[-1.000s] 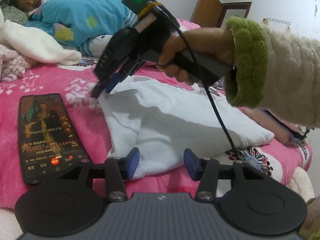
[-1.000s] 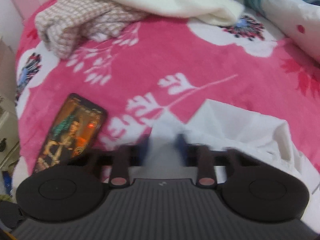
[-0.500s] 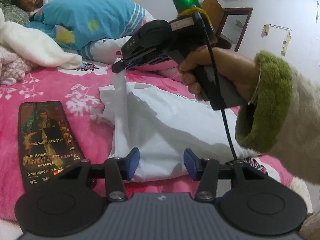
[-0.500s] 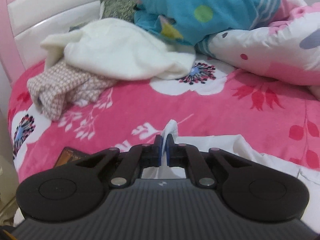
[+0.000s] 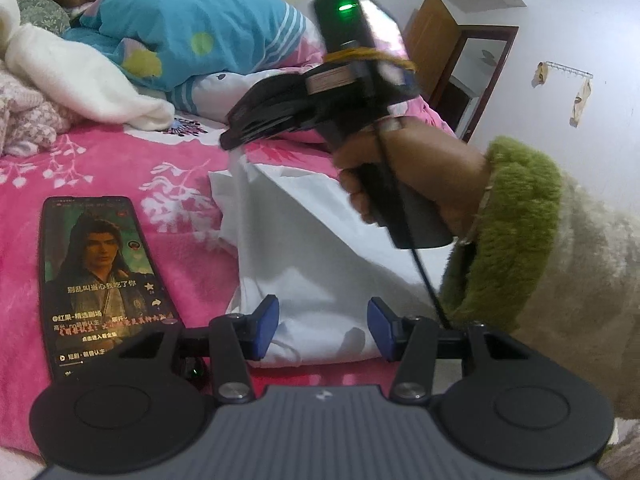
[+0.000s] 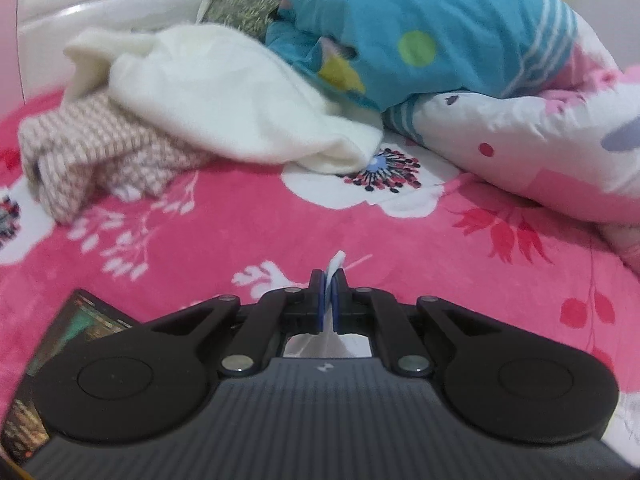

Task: Fold clothes
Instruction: 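Pinch the shirt edge with the right gripper and lift it, then open the right gripper and release the shirt edge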

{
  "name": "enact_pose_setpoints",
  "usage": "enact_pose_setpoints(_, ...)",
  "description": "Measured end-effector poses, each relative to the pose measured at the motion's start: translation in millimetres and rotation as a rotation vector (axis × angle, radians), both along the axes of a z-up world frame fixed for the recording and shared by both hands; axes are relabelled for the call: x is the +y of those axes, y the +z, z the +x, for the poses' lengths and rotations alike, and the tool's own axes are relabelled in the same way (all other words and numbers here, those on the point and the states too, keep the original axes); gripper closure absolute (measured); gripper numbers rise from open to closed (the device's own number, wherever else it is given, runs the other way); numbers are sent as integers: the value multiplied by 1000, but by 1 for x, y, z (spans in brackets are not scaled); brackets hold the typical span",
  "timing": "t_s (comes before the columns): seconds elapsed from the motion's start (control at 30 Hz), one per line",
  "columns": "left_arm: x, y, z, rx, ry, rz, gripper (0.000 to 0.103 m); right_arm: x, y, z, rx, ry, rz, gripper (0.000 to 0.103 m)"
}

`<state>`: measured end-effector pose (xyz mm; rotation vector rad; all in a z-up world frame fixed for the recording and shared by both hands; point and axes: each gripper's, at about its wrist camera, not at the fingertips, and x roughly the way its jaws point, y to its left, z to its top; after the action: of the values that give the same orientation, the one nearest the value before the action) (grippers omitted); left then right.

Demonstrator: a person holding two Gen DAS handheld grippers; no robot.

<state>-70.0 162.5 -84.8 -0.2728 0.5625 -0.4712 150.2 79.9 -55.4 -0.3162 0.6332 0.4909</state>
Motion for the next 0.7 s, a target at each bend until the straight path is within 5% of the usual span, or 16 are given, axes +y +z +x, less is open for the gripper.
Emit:
enact_pose_setpoints(0.17, -1, -2, 0, 1, 2, 14, 53, 23, -32, 11, 36, 43, -113, 101)
enact_pose_setpoints(0.33, -2, -3, 0, 7, 3, 24, 53, 13, -35, 31, 126, 33, -14, 96)
enact_pose_setpoints(0.37, -2, -4, 0, 11, 3, 25, 53, 5, -31, 38, 164, 27, 44, 93)
enact_pose_setpoints(0.43, -3, -4, 0, 14, 1, 34, 53, -16, -19, 49, 220, 15, 173, 60)
enact_pose_setpoints(0.5, -5, -4, -1, 12, 2, 44, 53, -41, 0, 54, 210, -22, 282, 44)
enact_pose_setpoints(0.7, -8, -5, -2, 12, 13, 58, 53, -111, 42, 48, 153, -11, 376, 40)
